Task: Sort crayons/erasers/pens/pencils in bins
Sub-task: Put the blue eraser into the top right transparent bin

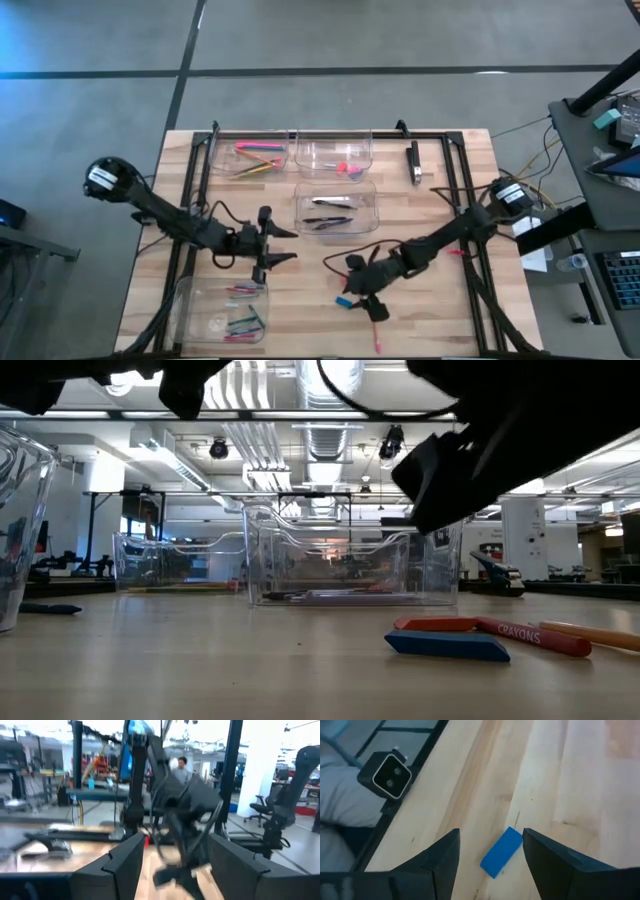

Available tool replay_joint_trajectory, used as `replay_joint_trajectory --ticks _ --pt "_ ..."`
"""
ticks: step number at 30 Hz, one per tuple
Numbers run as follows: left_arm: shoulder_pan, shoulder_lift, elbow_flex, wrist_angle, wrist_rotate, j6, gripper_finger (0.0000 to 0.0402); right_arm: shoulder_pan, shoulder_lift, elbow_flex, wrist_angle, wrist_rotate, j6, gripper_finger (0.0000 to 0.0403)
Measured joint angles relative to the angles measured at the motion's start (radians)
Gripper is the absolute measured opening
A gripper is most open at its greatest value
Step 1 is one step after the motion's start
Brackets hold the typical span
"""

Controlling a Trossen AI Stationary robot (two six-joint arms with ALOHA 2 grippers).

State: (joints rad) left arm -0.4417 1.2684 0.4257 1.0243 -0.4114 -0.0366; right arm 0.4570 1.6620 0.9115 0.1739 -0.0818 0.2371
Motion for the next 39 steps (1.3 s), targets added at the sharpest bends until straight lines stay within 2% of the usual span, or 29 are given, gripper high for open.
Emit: replay_joint_trajectory --ticks 6,11,27,32,39 --pt "0.004 -0.011 0.020 -0.004 0.001 0.026 0.0205 -0.070 0.051 0.000 0.071 -0.156 -0.032 0.0205" --pt "0.022 -0.015 0.021 -0.003 0.001 0.051 0.0205 -0.094 0.112 0.000 0.106 -0.230 -0.058 0.0205" --pt "0.059 -0.013 0.021 -0.025 0.006 0.038 0.0205 -0.124 0.259 0.082 0.128 -0.252 -0.098 0.0205" --pt "0.059 -0.013 0.020 -0.040 0.009 0.017 0.0205 -0.138 0.306 0.101 0.136 -0.328 -0.079 0.0205" --pt "0.059 -0.012 0.020 -0.040 0.010 0.017 0.0205 -0.139 0.314 0.101 0.109 -0.341 -0.070 0.0205"
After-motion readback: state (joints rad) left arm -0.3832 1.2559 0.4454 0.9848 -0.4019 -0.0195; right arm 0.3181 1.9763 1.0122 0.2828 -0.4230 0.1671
